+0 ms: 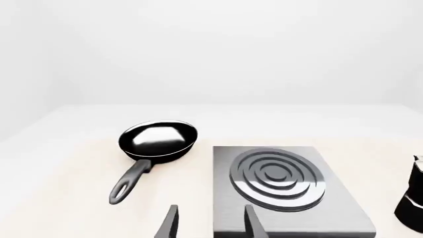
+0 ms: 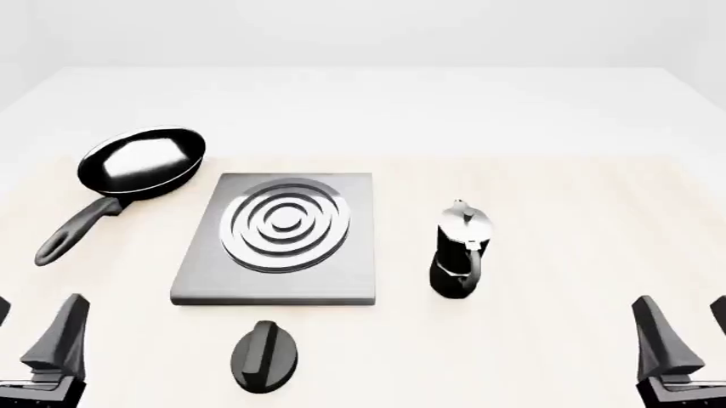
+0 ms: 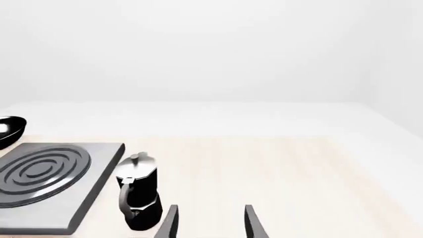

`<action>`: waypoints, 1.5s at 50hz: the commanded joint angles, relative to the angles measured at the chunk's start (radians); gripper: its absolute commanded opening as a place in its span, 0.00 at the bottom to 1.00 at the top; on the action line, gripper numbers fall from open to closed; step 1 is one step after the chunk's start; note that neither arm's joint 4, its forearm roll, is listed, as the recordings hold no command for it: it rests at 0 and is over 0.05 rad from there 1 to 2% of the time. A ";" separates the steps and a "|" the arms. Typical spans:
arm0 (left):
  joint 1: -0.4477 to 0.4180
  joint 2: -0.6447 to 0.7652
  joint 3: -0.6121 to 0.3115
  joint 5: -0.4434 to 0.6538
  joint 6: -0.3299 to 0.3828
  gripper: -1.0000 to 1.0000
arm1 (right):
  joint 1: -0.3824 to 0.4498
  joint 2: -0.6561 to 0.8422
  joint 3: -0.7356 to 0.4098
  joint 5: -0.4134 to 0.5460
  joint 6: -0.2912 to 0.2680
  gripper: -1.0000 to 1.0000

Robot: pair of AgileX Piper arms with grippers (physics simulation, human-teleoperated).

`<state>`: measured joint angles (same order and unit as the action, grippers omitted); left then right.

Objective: Turn on the stove and put the moka pot on it.

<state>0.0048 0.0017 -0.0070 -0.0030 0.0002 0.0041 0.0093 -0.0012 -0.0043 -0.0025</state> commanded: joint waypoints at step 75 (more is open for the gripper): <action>-0.457 1.233 0.007 -0.644 0.504 1.00 | 0.036 0.007 -0.001 -0.014 0.021 1.00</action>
<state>-0.4297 1.0839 -0.0008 -0.5421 0.4913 0.0389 0.0167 -0.0019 -0.0187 0.0172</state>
